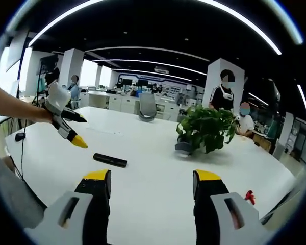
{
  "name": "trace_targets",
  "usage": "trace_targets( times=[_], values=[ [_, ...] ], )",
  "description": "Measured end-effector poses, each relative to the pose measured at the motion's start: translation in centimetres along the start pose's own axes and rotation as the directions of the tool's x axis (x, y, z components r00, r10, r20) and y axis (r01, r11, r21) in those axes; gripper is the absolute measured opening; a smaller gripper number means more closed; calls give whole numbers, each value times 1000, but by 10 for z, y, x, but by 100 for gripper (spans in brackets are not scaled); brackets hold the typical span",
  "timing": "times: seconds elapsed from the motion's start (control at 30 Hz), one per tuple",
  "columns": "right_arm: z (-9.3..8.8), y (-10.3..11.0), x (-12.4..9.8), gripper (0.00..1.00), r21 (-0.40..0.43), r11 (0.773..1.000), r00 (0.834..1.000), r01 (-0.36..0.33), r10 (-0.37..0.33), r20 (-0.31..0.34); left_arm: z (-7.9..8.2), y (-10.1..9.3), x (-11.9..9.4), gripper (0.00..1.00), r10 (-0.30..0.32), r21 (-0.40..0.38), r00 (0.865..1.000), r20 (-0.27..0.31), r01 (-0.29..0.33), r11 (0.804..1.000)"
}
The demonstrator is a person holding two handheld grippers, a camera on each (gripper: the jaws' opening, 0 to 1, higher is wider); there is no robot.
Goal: Press the specified remote control buttons in sequence, fully releasing each button before pressing the next.
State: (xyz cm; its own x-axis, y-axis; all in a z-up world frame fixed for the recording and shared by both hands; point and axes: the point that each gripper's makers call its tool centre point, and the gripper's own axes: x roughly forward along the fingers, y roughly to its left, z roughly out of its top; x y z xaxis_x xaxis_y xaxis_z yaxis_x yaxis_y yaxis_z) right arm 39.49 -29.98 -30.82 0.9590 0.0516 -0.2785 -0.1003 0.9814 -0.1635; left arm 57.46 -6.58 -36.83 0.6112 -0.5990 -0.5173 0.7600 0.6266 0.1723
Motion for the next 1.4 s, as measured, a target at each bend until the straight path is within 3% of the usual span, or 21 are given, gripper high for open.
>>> trace_targets(
  times=[0.17, 0.27, 0.4, 0.67, 0.77, 0.87, 0.97, 1.03, 1.07, 1.2, 1.4],
  values=[
    [5, 3, -1, 74, -9, 1000, 1000, -12, 12, 28, 10, 4, -27, 100, 56, -101, 997, 56, -50, 994],
    [7, 0, -1, 84, -14, 1000, 999, 4, -3, 34, 11, 3, -43, 100, 88, -96, 993, 77, -80, 992],
    [12, -5, -2, 93, 13, 1000, 997, 22, -22, 69, 19, -1, -74, 100, 156, -133, 977, 145, -137, 982],
    [16, -2, -4, 93, 52, 999, 996, -9, 4, 90, 25, -10, -126, 100, 251, -196, 947, 201, -212, 957],
    [19, -4, -5, 93, 75, 997, 994, -12, 4, 106, 29, -13, -144, 100, 301, -248, 925, 231, -243, 938],
    [20, -3, -5, 92, 94, 995, 993, -23, 12, 114, 29, -20, -169, 100, 377, -304, 890, 257, -296, 906],
    [21, -1, -6, 91, 94, 995, 993, -31, 20, 115, 18, -27, -188, 100, 446, -363, 854, 267, -340, 868],
    [21, 0, -6, 90, 95, 995, 993, -35, 24, 115, 4, -36, -199, 100, 476, -395, 843, 252, -359, 846],
    [21, 1, -7, 89, 97, 995, 993, -38, 26, 117, -1, -41, -201, 100, 475, -397, 845, 246, -360, 845],
    [23, -2, -8, 88, 111, 993, 992, -32, 18, 127, -23, -52, -215, 100, 526, -424, 822, 219, -406, 810],
    [22, 7, -7, 87, 92, 994, 992, -56, 45, 115, -41, -47, -225, 100, 601, -458, 774, 198, -469, 755]
  ],
)
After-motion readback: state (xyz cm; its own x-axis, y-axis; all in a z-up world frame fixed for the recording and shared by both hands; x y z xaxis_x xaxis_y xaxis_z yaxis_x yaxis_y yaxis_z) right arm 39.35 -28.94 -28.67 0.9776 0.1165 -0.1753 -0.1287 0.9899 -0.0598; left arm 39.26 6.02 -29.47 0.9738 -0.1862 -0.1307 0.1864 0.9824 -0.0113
